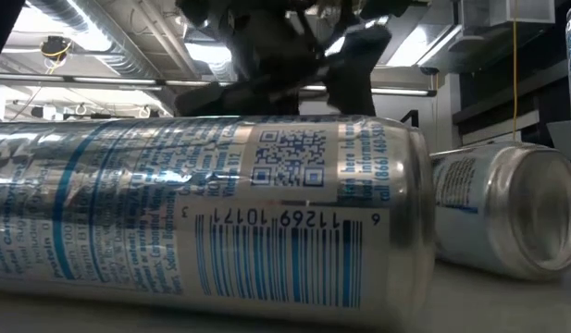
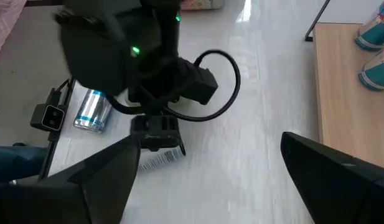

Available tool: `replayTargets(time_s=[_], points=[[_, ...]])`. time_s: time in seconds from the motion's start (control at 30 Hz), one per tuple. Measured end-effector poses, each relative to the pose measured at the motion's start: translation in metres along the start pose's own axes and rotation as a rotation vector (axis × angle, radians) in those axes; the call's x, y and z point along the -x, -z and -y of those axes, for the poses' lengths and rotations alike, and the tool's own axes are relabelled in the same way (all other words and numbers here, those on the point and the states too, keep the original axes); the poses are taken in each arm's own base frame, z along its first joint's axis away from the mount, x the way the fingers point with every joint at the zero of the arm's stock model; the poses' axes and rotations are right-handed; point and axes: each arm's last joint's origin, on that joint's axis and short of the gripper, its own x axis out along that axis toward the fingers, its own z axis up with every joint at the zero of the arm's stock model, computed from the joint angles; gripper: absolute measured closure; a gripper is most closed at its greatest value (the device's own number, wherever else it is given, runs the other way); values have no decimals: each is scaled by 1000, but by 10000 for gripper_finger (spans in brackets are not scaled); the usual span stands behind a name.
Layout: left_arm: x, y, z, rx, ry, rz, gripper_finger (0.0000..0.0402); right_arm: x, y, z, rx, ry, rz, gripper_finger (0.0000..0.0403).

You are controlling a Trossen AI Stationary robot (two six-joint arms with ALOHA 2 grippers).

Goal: Place canned beverage on shelf
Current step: Put the white blue soda can on the shelf

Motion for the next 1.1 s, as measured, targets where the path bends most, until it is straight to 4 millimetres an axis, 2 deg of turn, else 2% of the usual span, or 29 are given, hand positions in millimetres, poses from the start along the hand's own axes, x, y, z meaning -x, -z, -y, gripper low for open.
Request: replayTargets(time_s=[0.2, 0.6, 0.87, 1.1], points=[[13, 11, 15, -14, 22, 16, 138, 0, 0, 0, 0, 0, 0, 26], [17, 21, 14, -73, 46, 64, 138, 0, 0, 0, 0, 0, 0, 26], [32, 10, 26, -190, 75, 77, 138, 0, 0, 0, 0, 0, -4, 26], [34, 2, 29, -291, 52, 45, 138, 0, 0, 0, 0, 0, 0, 26]])
